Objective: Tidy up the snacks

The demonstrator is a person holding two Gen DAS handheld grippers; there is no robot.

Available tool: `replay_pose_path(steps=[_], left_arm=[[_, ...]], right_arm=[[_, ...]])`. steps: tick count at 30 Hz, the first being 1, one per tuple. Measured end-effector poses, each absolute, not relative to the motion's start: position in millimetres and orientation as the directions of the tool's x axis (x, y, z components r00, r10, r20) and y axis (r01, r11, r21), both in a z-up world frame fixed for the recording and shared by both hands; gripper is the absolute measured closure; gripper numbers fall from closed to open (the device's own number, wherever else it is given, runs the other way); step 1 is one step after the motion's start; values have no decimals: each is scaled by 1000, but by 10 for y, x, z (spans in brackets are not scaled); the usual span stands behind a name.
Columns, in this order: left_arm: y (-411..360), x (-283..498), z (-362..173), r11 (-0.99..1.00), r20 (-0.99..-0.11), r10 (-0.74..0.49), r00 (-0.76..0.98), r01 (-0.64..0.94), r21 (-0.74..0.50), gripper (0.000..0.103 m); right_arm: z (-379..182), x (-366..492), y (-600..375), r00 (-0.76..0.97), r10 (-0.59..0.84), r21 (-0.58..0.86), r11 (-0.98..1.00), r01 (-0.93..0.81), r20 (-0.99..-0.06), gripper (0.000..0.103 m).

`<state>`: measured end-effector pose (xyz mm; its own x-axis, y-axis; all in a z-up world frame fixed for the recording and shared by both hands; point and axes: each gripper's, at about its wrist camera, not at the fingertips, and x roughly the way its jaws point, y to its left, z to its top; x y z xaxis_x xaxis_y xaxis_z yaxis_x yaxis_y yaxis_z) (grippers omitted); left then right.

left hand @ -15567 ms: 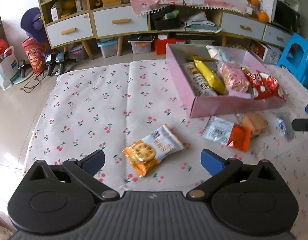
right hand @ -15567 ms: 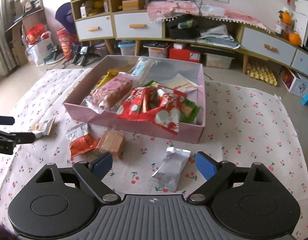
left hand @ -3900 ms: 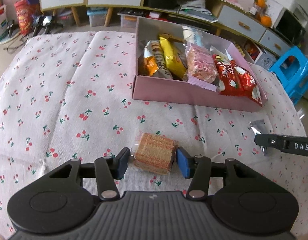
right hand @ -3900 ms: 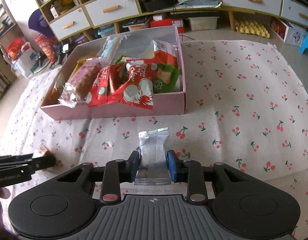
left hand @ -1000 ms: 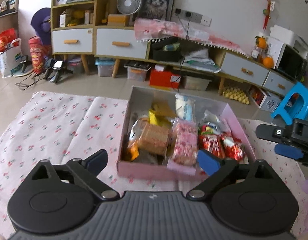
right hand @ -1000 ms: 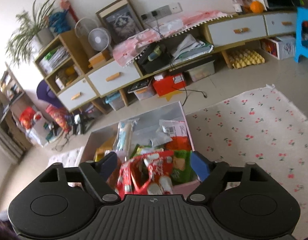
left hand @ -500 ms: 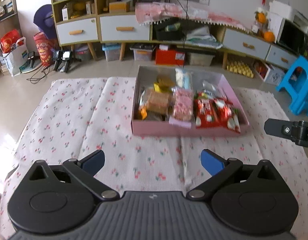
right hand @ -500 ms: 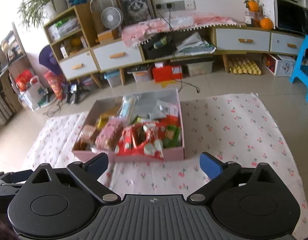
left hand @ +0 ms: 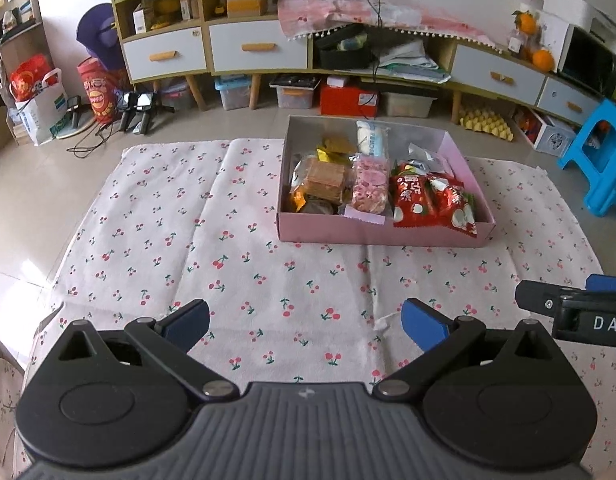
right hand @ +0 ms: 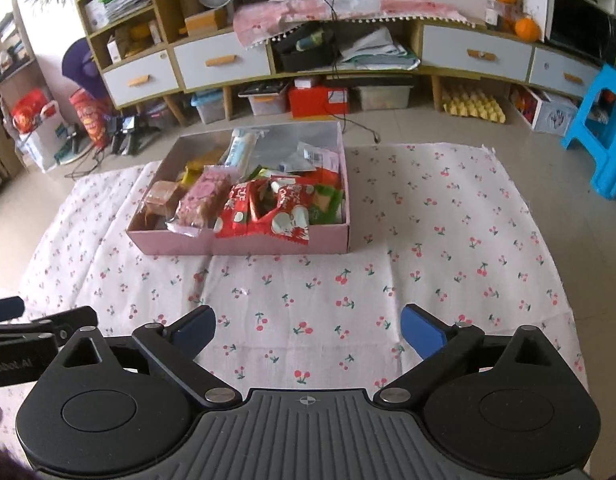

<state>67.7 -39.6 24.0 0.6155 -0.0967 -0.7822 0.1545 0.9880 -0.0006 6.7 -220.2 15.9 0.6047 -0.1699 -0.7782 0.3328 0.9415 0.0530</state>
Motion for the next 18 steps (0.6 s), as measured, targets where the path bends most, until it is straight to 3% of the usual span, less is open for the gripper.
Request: replay_pose_path(steps=[18], left_arm=[[-362, 664, 167, 990, -803, -77, 590, 138, 7, 1]], right_arm=[[90, 133, -2090, 592, -178, 11, 953, 301, -786, 3]])
